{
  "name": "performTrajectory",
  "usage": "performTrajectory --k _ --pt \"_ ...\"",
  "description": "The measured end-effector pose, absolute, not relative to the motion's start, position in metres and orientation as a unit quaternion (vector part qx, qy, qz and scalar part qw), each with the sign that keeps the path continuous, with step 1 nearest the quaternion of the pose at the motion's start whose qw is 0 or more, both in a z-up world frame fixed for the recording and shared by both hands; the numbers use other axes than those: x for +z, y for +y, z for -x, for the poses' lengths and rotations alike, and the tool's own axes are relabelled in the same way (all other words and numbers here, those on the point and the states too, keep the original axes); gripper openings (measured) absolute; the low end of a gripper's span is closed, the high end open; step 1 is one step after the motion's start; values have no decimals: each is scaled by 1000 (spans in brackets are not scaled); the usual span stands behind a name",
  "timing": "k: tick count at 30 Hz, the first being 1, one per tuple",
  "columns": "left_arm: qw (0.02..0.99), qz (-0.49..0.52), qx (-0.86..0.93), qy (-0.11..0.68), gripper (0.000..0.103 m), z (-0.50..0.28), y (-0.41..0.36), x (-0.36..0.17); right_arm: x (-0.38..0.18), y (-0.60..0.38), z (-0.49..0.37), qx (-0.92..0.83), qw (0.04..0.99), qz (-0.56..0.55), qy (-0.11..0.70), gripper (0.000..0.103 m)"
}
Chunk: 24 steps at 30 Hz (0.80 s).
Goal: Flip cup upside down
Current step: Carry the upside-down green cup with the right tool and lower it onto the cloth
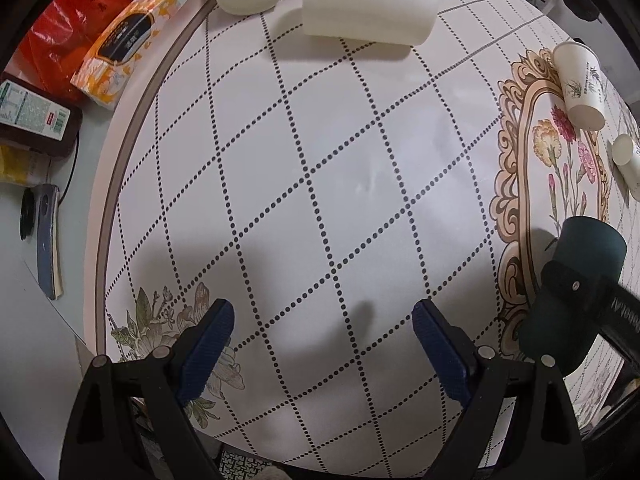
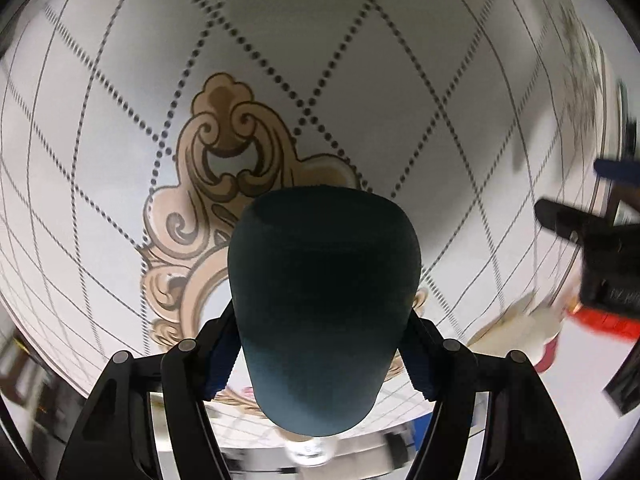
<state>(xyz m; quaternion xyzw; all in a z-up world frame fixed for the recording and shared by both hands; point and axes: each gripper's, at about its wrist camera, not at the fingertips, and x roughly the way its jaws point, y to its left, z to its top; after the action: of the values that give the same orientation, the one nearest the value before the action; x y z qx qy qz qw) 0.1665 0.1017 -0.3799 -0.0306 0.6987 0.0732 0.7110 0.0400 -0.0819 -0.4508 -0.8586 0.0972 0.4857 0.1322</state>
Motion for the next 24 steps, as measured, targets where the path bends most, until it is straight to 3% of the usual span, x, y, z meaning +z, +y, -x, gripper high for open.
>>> performTrajectory --k 14,24 --pt "720 13 58 691 91 -165 60 -360 -450 -53 -84 420 286 743 436 72" --pt "722 5 53 689 91 -154 41 -355 -457 -57 -135 343 378 531 676 72"
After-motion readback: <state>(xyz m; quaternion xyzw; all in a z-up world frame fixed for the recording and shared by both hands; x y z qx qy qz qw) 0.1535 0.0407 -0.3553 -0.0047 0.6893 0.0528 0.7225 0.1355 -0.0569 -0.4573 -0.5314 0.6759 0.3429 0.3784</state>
